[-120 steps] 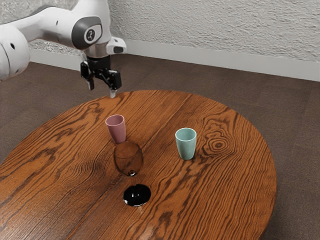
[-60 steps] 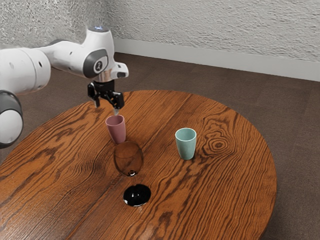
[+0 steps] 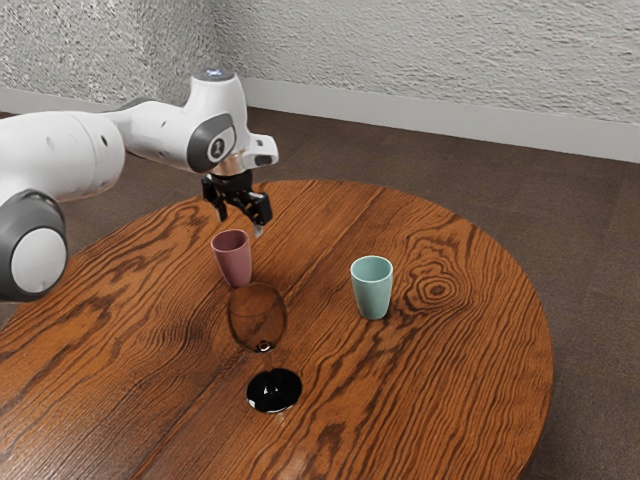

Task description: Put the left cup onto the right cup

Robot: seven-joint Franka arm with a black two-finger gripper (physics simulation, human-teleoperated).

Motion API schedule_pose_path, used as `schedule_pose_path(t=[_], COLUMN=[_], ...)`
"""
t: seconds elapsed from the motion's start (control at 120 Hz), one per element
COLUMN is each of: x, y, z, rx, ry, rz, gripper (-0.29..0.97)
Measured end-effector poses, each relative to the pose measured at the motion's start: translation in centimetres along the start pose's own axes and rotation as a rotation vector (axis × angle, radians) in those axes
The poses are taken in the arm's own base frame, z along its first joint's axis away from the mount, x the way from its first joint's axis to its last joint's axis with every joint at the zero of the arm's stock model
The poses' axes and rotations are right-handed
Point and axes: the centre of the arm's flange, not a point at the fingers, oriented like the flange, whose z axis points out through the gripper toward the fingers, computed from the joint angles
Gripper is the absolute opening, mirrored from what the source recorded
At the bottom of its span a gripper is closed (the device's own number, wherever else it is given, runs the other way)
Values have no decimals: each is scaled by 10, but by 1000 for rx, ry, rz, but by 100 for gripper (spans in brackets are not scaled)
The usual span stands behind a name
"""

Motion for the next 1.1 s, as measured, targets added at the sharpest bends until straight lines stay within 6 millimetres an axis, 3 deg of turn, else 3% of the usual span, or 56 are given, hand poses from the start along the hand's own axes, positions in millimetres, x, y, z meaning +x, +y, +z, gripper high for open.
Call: schedule_pose_path(t=[0.142,0.333,0.508,0.858,1.1], x=[-13,-20,-19,-6,-4], y=[6,-2,-9,-1,0], z=[14,28,34,32,55], rx=[-15,-23,-20,-20,-23], ry=[-39,-60,-59,-24,-43], rz=[-7,-39,-51,-41,-40], gripper=[68,68,68,68,66])
